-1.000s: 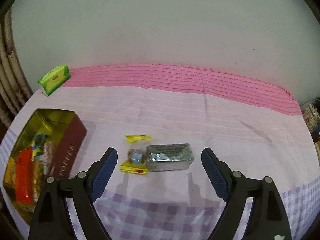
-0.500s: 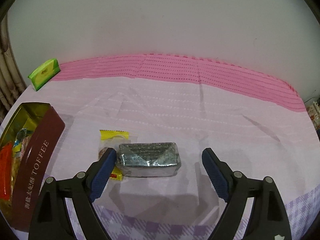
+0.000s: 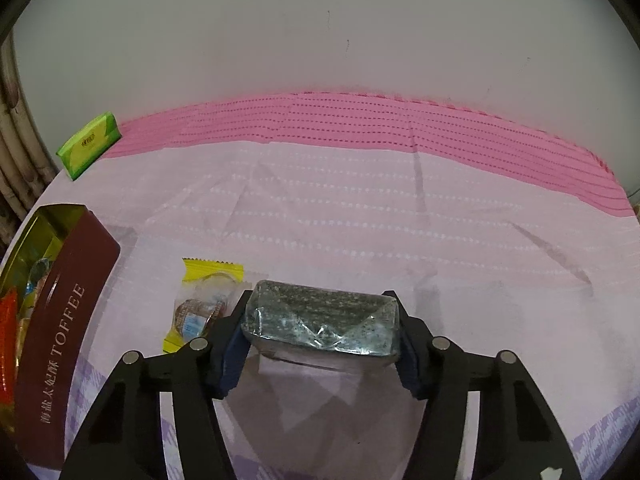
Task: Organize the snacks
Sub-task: 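Grasp the yellow-and-clear candy packet with left gripper while right holds the silver block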
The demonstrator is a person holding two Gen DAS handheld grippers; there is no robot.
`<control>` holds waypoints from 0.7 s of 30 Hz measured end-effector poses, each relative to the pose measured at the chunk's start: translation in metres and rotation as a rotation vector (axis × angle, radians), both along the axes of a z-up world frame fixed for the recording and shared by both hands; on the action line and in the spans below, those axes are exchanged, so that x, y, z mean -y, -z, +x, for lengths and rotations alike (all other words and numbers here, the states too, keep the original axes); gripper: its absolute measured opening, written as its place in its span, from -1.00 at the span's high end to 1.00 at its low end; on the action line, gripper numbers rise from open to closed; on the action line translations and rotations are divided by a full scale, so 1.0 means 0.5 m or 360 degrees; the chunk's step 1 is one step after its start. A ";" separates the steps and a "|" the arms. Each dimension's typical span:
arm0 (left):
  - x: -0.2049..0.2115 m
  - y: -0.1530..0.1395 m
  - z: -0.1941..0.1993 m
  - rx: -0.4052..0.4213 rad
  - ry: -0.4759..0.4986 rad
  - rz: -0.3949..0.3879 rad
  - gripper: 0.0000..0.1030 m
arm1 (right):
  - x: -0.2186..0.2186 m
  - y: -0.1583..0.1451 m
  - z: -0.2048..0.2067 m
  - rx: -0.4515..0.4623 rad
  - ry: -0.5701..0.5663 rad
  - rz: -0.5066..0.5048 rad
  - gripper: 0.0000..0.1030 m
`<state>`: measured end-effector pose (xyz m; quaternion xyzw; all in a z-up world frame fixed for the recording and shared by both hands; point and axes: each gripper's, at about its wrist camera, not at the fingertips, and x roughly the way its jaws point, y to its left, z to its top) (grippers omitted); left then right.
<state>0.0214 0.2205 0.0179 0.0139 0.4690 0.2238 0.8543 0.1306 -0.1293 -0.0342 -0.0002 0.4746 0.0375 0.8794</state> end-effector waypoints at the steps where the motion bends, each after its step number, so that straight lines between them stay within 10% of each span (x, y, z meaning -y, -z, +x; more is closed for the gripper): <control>1: 0.014 -0.002 0.007 -0.0001 0.0027 -0.0003 -0.52 | 0.001 0.000 0.000 0.0000 -0.0005 0.0004 -0.12; 21: 0.377 0.024 0.162 -0.0042 0.0683 -0.0194 -0.52 | 0.213 -0.011 -0.058 -0.0006 0.0250 -0.0150 -0.10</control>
